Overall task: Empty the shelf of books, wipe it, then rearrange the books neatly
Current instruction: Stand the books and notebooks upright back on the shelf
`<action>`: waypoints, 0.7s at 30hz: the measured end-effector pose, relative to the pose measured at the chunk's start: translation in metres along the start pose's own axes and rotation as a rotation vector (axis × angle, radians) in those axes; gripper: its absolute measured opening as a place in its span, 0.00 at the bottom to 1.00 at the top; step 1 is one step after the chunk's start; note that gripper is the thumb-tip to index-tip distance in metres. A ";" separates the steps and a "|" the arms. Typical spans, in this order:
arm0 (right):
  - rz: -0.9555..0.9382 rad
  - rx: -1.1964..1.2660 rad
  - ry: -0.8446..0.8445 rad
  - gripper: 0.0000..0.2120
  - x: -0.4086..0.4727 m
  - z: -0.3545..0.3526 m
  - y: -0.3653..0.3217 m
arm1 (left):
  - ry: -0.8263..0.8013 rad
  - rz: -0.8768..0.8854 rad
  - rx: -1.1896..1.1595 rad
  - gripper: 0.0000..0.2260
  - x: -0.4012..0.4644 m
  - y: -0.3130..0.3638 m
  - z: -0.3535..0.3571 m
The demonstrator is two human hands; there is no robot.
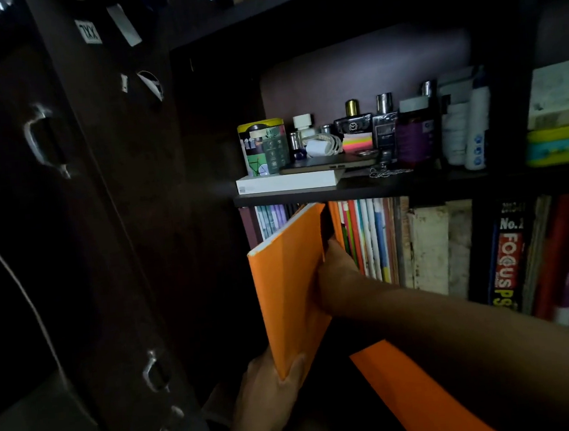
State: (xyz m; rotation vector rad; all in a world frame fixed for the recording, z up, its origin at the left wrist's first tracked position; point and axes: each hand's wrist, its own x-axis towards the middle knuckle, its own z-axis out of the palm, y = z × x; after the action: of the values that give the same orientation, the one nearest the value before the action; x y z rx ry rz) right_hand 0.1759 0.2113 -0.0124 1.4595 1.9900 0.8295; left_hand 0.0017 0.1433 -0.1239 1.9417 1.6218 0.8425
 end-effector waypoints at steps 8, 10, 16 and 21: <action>-0.246 0.327 0.502 0.12 -0.026 0.045 0.024 | -0.052 -0.021 0.044 0.25 -0.001 0.003 0.000; -0.155 0.435 0.585 0.16 -0.021 0.050 0.012 | -0.050 -0.001 0.015 0.25 -0.001 0.005 -0.002; 0.162 0.685 0.935 0.10 -0.017 0.077 -0.032 | -0.107 -0.041 -0.123 0.31 0.003 0.003 -0.005; 0.203 0.774 1.012 0.10 -0.014 0.080 -0.033 | -0.102 -0.030 -0.115 0.23 0.002 0.002 -0.001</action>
State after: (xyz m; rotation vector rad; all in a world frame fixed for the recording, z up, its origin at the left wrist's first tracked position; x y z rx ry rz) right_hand 0.2164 0.2039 -0.0894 1.8798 3.2143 1.0783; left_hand 0.0027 0.1452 -0.1209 1.8459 1.5059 0.7935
